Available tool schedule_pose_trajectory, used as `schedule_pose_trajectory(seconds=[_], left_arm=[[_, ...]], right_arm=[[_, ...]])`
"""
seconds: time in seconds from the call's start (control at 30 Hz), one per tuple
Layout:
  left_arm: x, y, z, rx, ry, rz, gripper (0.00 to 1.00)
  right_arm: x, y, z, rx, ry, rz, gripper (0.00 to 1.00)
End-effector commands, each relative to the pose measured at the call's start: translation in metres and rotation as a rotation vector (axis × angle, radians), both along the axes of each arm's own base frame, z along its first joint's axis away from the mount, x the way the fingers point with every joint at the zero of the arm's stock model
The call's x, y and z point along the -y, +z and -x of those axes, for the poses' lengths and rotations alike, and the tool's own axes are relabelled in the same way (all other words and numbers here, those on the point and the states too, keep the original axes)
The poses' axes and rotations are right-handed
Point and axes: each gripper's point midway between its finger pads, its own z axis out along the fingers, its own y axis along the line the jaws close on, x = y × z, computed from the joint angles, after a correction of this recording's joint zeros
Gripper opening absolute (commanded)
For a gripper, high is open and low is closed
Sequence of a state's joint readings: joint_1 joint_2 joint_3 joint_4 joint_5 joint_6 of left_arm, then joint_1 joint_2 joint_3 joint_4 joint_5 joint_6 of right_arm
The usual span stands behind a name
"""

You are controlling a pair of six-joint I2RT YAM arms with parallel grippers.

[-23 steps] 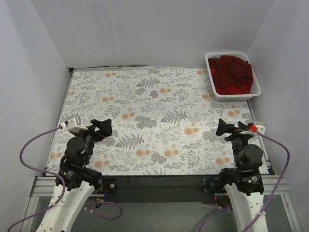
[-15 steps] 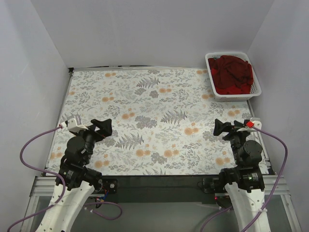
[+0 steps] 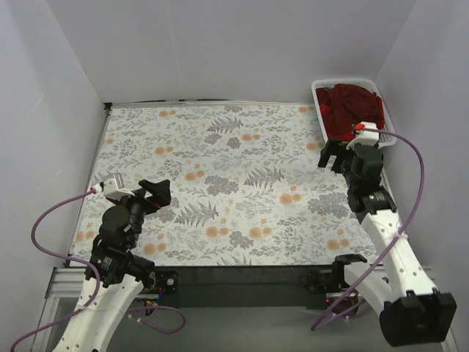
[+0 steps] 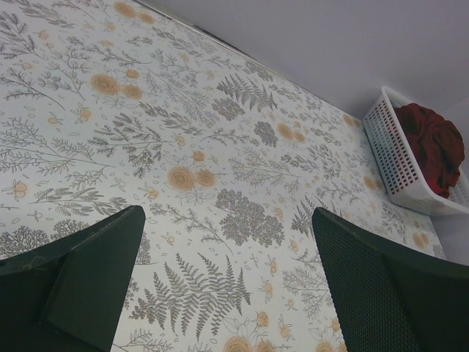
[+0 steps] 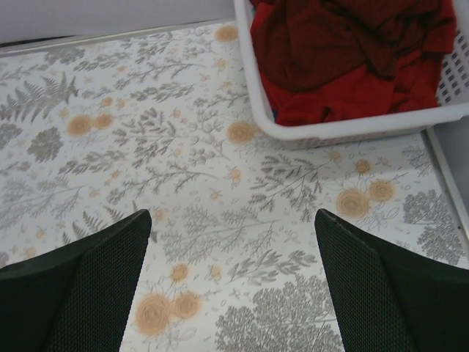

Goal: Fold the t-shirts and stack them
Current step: Grab the tshirt from the pile

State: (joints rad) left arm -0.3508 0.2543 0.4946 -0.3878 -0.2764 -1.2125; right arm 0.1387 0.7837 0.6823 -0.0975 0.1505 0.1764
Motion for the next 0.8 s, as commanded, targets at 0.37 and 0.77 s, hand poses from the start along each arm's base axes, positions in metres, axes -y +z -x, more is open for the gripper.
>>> schedule_pose_trajectory(seconds=[0.37, 0.77], left_arm=[[-0.001, -0.003, 0.001, 0.014, -0.002, -0.013, 0.98], [0.003, -0.02, -0.008, -0.068, -0.005, -0.043, 0.98]], right_arm=[[0.081, 0.032, -0.197, -0.02, -0.362, 0.077, 0.91], [0.147, -0.049, -0.296, -0.13, -0.465, 0.164, 0.81]])
